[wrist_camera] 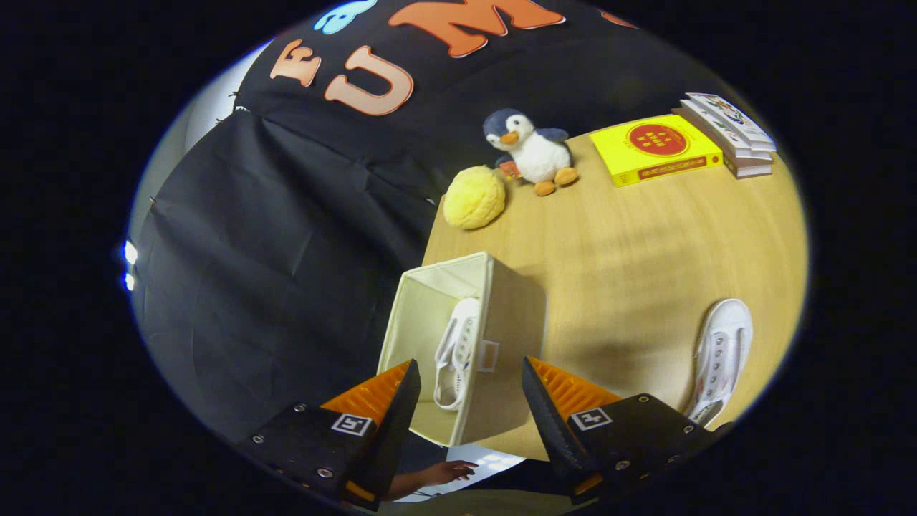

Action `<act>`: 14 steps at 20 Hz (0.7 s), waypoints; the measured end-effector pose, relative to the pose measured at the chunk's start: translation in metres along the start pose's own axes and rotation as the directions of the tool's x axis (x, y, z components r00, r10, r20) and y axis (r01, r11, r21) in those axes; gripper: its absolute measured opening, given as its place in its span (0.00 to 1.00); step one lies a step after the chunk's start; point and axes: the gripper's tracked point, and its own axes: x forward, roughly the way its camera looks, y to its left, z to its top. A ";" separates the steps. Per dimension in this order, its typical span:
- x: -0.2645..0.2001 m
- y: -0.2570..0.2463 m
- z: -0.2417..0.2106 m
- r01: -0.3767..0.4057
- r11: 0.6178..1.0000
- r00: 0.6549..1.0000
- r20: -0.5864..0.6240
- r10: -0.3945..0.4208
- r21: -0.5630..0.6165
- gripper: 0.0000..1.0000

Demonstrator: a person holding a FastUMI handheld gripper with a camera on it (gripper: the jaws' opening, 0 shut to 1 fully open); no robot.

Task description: Open the storage box then place both shoes into the box .Put the left shoe in first, then the right shoe, with the right side of both shoes facing outward in a uniform manner.

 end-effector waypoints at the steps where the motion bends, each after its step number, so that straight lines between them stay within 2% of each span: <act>1: -0.009 -0.023 -0.003 0.047 0.999 0.999 0.011 -0.047 -0.008 0.87; 4: -0.028 -0.095 -0.020 0.198 0.980 0.980 0.016 -0.198 -0.024 0.93; 9: -0.061 -0.183 -0.055 0.389 0.916 0.921 0.016 -0.389 -0.103 0.90; 14: -0.075 -0.234 -0.092 0.468 0.868 0.879 -0.015 -0.477 -0.167 0.83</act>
